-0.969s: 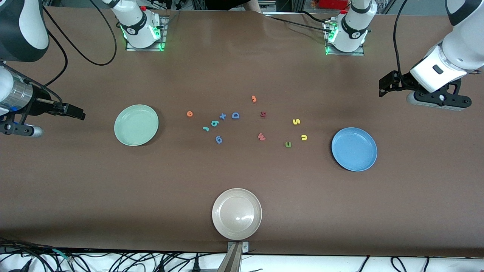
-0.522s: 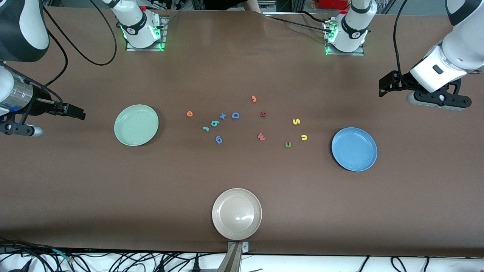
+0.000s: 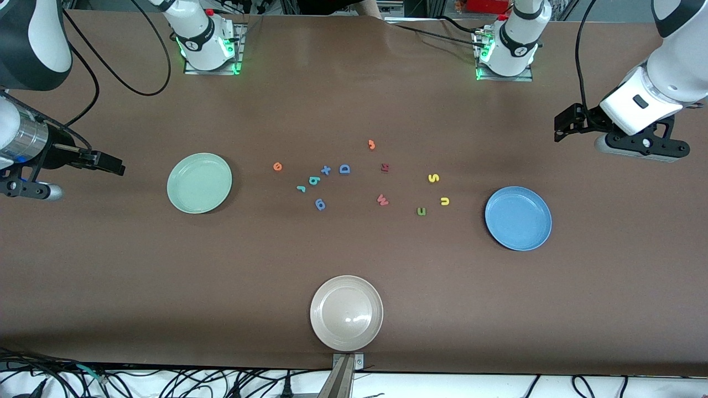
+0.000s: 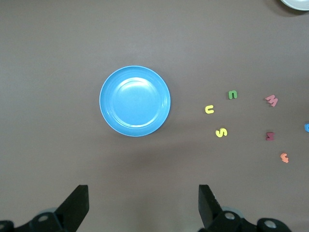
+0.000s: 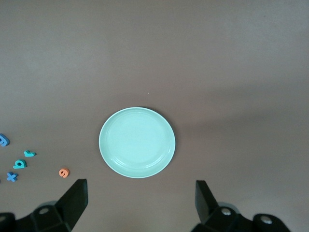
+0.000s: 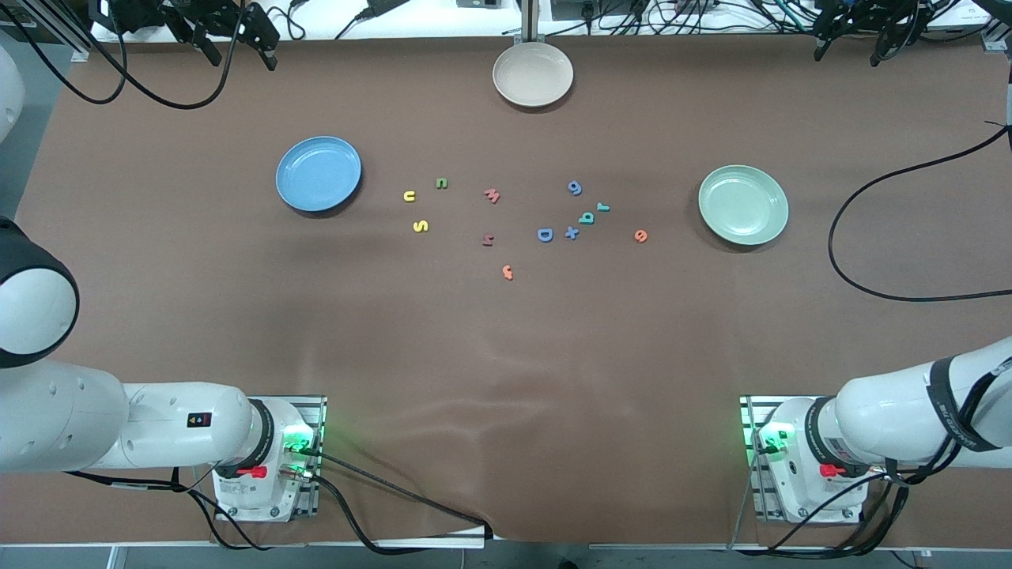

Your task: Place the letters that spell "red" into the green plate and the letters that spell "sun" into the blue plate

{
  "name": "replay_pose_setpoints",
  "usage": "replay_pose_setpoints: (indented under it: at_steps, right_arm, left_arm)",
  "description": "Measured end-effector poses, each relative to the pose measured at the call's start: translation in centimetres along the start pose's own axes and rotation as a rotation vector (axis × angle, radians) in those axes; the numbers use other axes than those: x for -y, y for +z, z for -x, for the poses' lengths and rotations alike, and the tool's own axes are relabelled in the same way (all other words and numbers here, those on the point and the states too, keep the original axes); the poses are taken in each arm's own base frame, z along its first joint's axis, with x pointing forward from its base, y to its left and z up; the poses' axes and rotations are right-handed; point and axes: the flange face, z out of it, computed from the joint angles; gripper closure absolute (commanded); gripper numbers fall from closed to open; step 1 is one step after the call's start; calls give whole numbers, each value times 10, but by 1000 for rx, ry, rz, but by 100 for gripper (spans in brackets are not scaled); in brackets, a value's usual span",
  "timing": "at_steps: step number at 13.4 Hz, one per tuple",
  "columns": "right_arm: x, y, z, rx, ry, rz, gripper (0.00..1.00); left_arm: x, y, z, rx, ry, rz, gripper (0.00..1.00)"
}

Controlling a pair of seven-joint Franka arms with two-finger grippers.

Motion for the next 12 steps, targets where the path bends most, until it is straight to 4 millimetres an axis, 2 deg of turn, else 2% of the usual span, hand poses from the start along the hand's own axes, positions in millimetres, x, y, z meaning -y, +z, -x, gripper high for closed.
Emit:
replay_pose_setpoints:
  at_steps: [9, 12]
  right_arm:
    - [1, 1, 0, 2, -2, 1, 1]
    - [16, 5, 0, 2, -22, 2, 1]
  left_arm:
    - [-4, 6, -3, 14, 7, 1, 0]
    - [-10, 21, -10, 41, 22, 5, 0]
